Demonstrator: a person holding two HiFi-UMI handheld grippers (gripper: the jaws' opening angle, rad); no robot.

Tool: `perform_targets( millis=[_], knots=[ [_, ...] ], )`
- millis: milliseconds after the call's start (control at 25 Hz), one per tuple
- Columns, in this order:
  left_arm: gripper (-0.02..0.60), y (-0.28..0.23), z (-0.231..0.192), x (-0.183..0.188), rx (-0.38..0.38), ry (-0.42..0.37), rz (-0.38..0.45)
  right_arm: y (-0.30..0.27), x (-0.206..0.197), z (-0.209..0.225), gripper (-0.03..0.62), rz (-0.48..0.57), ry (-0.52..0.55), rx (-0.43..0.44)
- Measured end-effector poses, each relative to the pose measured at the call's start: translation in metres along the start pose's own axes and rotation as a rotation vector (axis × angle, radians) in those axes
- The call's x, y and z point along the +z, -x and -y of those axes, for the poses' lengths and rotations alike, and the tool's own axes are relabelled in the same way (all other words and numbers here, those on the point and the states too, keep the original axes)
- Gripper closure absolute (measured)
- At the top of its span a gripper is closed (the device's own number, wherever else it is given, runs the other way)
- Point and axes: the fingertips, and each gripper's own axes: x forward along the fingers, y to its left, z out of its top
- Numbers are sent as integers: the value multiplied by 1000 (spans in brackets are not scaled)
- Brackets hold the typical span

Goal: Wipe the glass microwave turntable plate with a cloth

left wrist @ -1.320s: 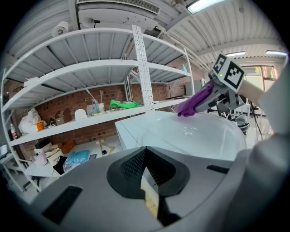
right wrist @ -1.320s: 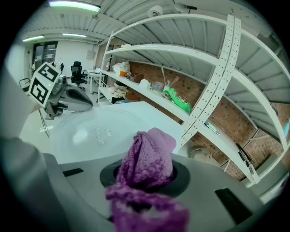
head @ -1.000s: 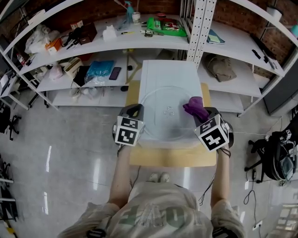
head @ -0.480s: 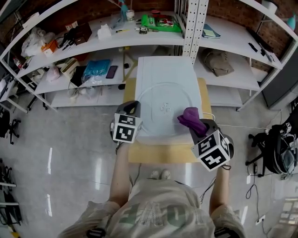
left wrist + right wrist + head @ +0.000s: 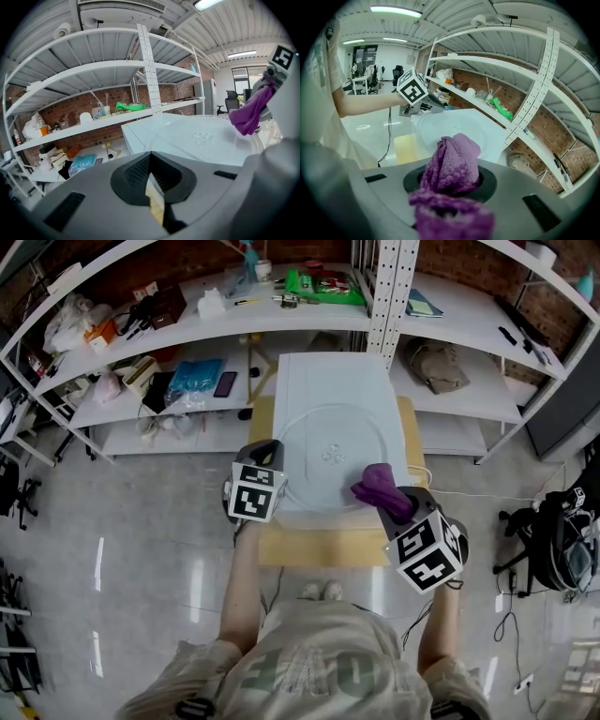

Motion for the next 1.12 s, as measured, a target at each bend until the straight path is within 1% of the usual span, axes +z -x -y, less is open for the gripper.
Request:
perform_targets(
  millis=[200,320,400,480,600,680,800,880,960,1120],
  knots=[
    [580,-1,-2,1,3,2,-9,-2,13,19,537,63,-82,-53],
    [580,3,-2,12,4,6,18,-1,23,27,537,99,-106,-75],
    [580,10,-1,29,7,2,67,1,32,34,536,132,-124,-94],
    [580,23,3,53,8,11,140,5,42,43,536,186,-165,-126],
    [580,51,16,87,-10,86,291,18,53,57,537,315,-271,-213],
    [580,69,28,97,-20,126,374,28,53,64,536,414,-351,-271],
    [580,87,42,100,-16,139,429,44,51,66,537,529,-447,-315],
    [580,94,43,103,-3,173,472,51,48,66,537,592,-506,-335],
    [580,100,41,104,18,200,504,56,46,60,536,658,-558,-338],
    [580,118,50,96,55,187,509,66,41,44,536,743,-565,-321]
  ],
)
